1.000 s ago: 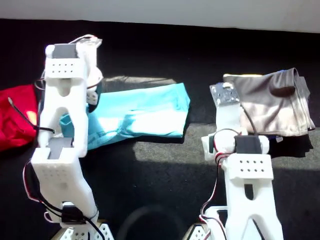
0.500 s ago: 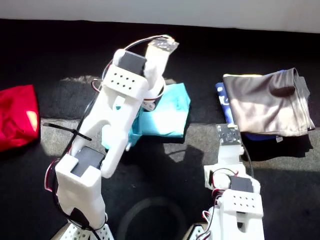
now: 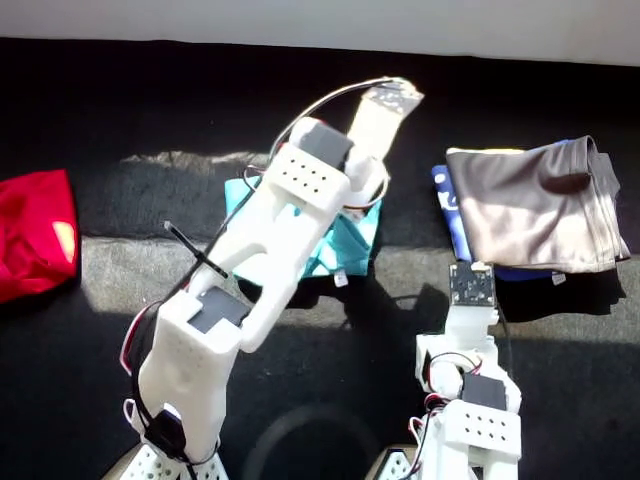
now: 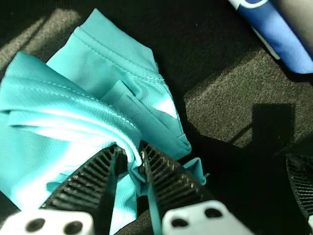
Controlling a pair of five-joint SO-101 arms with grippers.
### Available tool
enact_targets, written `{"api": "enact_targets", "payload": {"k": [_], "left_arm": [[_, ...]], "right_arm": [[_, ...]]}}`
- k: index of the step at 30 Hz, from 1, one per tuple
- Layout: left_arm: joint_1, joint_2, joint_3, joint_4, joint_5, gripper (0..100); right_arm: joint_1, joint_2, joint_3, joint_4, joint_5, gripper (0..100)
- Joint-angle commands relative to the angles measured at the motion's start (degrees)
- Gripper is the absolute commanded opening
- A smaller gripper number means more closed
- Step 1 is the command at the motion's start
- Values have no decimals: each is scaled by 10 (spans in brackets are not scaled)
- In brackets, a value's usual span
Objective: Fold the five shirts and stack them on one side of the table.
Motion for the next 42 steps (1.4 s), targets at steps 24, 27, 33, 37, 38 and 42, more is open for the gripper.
{"api": "enact_targets", "payload": {"k": [24, 27, 33, 37, 38, 42], "left_arm": [[-53, 131, -246, 173, 1, 5], [-39, 131, -183, 142, 3, 8], [-29, 130, -127, 74, 0, 9], [-72, 131, -125, -21, 4, 12], [-73, 131, -125, -47, 4, 12], [-55, 163, -129, -100, 4, 13]], "right_arm": [[8, -41, 8, 13, 2, 19], [8, -41, 8, 13, 2, 19], [8, -41, 8, 13, 2, 19], [9, -41, 8, 13, 2, 19], [9, -41, 8, 13, 2, 19], [9, -41, 8, 13, 2, 19]]}}
